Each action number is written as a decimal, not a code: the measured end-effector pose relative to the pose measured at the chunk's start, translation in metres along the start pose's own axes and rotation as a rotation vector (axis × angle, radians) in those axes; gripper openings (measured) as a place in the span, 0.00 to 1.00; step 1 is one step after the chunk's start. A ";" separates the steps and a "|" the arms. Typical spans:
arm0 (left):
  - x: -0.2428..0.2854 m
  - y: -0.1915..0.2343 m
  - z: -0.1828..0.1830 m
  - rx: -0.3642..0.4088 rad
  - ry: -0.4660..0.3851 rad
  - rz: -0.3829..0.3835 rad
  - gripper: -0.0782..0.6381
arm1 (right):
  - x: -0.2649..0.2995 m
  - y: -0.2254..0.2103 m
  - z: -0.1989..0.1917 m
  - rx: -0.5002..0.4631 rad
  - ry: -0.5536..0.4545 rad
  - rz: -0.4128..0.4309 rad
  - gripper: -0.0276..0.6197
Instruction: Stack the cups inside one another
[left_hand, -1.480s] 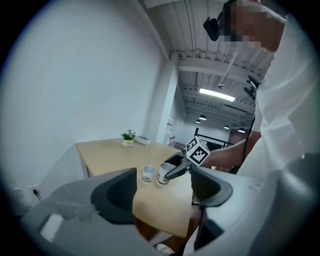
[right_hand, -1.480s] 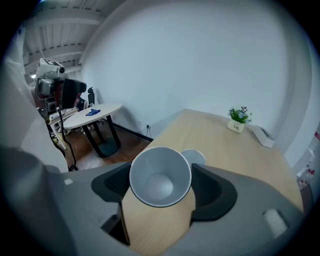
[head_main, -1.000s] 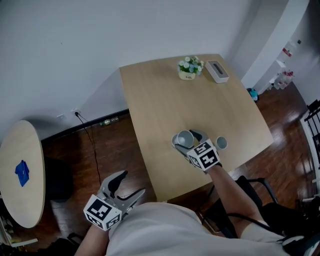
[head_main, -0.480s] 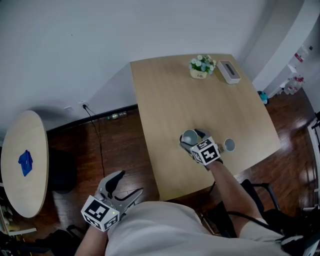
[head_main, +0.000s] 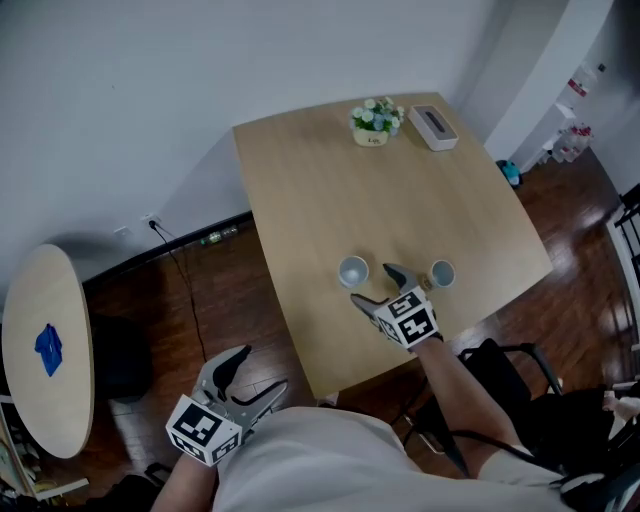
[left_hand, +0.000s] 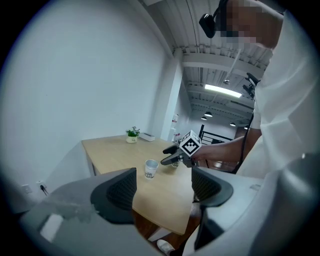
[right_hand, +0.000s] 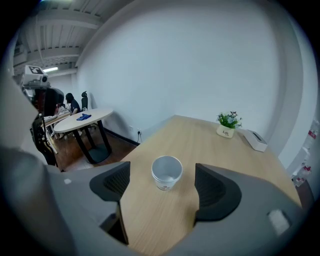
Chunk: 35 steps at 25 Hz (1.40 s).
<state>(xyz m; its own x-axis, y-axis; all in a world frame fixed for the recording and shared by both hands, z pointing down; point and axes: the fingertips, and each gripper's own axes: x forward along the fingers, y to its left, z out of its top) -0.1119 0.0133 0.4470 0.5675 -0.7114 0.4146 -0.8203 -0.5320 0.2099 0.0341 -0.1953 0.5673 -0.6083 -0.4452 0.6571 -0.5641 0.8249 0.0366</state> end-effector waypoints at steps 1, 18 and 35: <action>0.007 -0.001 0.001 0.010 0.005 -0.014 0.61 | -0.007 -0.005 -0.006 0.009 -0.003 -0.020 0.66; 0.071 -0.024 0.028 0.094 0.053 -0.082 0.63 | -0.059 -0.185 -0.159 0.313 0.155 -0.364 0.70; 0.062 -0.018 0.024 0.074 0.031 -0.044 0.63 | -0.047 -0.164 -0.107 0.261 0.080 -0.278 0.59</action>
<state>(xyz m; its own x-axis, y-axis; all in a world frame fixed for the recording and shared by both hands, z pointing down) -0.0599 -0.0325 0.4473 0.5997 -0.6722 0.4341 -0.7862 -0.5961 0.1630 0.2150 -0.2724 0.6110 -0.3725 -0.6020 0.7063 -0.8307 0.5556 0.0354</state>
